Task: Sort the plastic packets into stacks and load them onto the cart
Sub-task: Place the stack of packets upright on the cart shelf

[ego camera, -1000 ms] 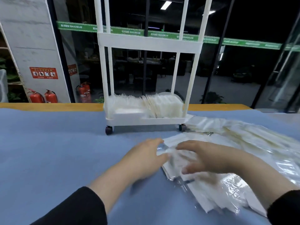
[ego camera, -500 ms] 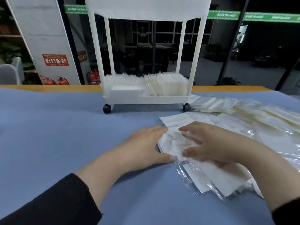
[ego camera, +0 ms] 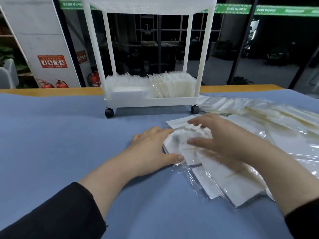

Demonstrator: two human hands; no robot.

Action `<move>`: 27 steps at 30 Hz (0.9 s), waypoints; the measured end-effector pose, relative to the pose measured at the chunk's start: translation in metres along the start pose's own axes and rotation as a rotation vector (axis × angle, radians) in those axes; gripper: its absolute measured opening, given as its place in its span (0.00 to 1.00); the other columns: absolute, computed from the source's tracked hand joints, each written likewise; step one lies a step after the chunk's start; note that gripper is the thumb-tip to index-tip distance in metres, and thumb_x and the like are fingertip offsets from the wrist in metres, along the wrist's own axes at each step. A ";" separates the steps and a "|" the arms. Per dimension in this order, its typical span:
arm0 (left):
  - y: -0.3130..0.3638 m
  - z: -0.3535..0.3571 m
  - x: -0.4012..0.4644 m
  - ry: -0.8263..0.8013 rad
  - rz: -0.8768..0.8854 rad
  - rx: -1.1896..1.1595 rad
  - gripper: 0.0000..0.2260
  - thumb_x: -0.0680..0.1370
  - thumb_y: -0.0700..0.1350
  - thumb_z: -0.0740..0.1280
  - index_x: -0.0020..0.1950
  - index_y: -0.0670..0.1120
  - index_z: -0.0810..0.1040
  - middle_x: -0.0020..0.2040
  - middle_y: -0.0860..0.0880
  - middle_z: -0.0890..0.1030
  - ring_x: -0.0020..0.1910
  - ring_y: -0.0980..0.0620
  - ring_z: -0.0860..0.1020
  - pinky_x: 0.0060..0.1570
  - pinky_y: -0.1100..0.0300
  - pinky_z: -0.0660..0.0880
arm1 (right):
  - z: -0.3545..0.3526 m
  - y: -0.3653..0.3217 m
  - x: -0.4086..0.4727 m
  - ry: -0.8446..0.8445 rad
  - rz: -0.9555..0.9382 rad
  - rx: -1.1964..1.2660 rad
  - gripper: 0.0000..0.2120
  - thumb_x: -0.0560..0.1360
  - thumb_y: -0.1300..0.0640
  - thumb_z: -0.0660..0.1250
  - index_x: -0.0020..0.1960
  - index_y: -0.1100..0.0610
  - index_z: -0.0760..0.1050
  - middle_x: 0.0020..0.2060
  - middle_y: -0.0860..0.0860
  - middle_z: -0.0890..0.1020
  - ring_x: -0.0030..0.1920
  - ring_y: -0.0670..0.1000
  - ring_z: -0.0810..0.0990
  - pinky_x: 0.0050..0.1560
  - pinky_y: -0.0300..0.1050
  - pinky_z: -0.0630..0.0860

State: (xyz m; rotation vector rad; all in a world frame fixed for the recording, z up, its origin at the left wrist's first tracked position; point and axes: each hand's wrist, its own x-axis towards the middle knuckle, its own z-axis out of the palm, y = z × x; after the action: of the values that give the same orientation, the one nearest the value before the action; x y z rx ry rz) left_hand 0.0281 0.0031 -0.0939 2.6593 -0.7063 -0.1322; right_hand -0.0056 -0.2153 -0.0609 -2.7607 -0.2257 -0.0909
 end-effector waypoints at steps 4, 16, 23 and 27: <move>-0.005 -0.003 0.000 0.074 -0.032 -0.112 0.27 0.79 0.63 0.65 0.77 0.63 0.63 0.71 0.57 0.70 0.72 0.54 0.67 0.73 0.54 0.62 | -0.010 0.000 0.030 0.080 -0.008 -0.134 0.25 0.77 0.44 0.70 0.72 0.45 0.70 0.69 0.43 0.70 0.64 0.49 0.73 0.56 0.43 0.68; -0.018 -0.004 0.003 0.180 -0.056 -0.252 0.21 0.80 0.60 0.66 0.72 0.60 0.71 0.68 0.57 0.75 0.67 0.57 0.73 0.65 0.63 0.67 | -0.001 0.026 0.062 -0.223 0.180 -0.100 0.32 0.72 0.35 0.71 0.73 0.36 0.64 0.54 0.39 0.78 0.50 0.49 0.80 0.51 0.46 0.74; -0.018 -0.003 0.004 0.217 -0.073 -0.309 0.21 0.80 0.59 0.66 0.73 0.58 0.71 0.67 0.59 0.75 0.66 0.61 0.73 0.63 0.66 0.66 | -0.002 0.039 0.066 -0.113 0.088 -0.173 0.22 0.79 0.46 0.67 0.72 0.43 0.69 0.66 0.45 0.77 0.59 0.50 0.77 0.52 0.43 0.69; -0.019 -0.004 0.005 0.236 -0.084 -0.357 0.21 0.80 0.59 0.66 0.73 0.59 0.72 0.66 0.60 0.76 0.65 0.62 0.73 0.62 0.66 0.66 | 0.009 0.037 0.074 0.000 0.047 -0.257 0.18 0.78 0.57 0.65 0.67 0.47 0.75 0.61 0.50 0.79 0.59 0.55 0.78 0.54 0.48 0.74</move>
State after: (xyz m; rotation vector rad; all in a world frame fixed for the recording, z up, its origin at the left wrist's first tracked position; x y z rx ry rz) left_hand 0.0418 0.0170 -0.0979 2.3123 -0.4472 0.0314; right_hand 0.0734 -0.2354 -0.0756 -3.0196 -0.1584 -0.1145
